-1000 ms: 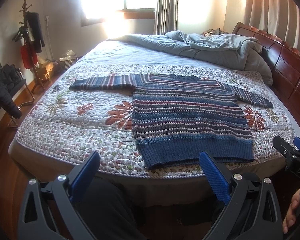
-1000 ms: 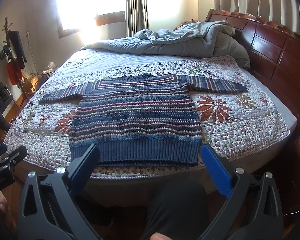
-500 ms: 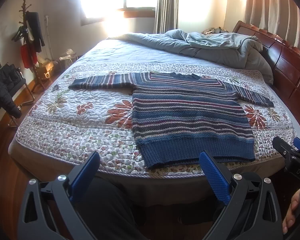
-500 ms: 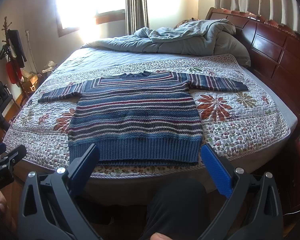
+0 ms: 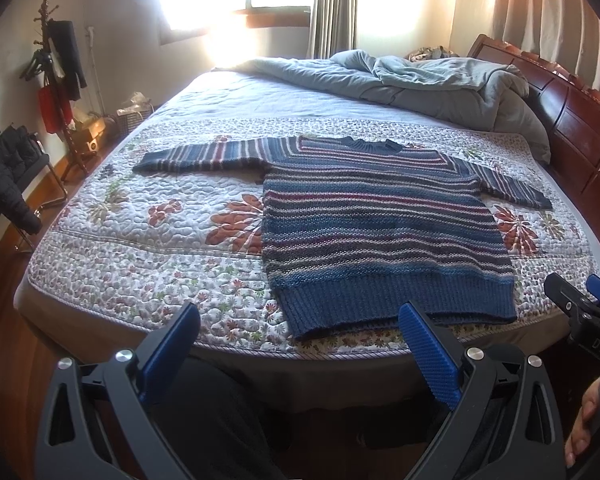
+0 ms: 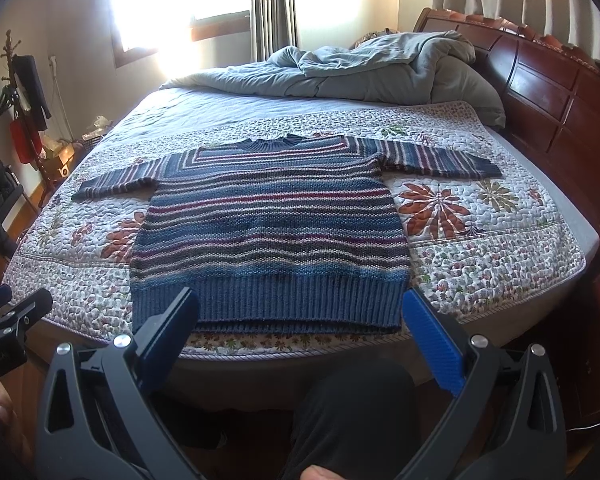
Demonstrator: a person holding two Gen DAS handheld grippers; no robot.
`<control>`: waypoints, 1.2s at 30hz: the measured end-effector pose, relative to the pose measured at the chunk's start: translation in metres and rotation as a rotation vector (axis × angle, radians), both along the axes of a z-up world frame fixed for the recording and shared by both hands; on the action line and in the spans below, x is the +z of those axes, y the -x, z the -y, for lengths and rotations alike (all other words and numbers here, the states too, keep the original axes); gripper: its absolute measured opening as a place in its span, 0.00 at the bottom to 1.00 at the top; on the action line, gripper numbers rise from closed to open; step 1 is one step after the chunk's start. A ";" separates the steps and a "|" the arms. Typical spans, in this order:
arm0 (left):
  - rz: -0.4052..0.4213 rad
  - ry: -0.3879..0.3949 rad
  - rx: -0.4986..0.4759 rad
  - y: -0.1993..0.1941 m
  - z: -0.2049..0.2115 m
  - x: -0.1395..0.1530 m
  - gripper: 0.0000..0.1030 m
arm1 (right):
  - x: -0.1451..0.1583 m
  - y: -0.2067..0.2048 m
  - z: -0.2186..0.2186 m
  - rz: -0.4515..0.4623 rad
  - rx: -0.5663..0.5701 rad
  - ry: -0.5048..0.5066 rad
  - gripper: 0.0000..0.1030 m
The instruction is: Fold small clothes
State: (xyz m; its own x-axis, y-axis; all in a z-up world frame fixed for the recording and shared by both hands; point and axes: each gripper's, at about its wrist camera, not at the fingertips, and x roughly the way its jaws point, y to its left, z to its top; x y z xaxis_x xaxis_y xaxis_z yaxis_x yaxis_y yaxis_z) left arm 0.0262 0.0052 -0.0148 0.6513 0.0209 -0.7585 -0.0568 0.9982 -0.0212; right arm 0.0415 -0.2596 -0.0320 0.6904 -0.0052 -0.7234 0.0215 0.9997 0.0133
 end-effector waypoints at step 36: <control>-0.094 0.438 -0.446 -0.321 0.163 -0.110 0.97 | -0.177 -0.355 0.541 -0.042 -0.575 -0.900 0.40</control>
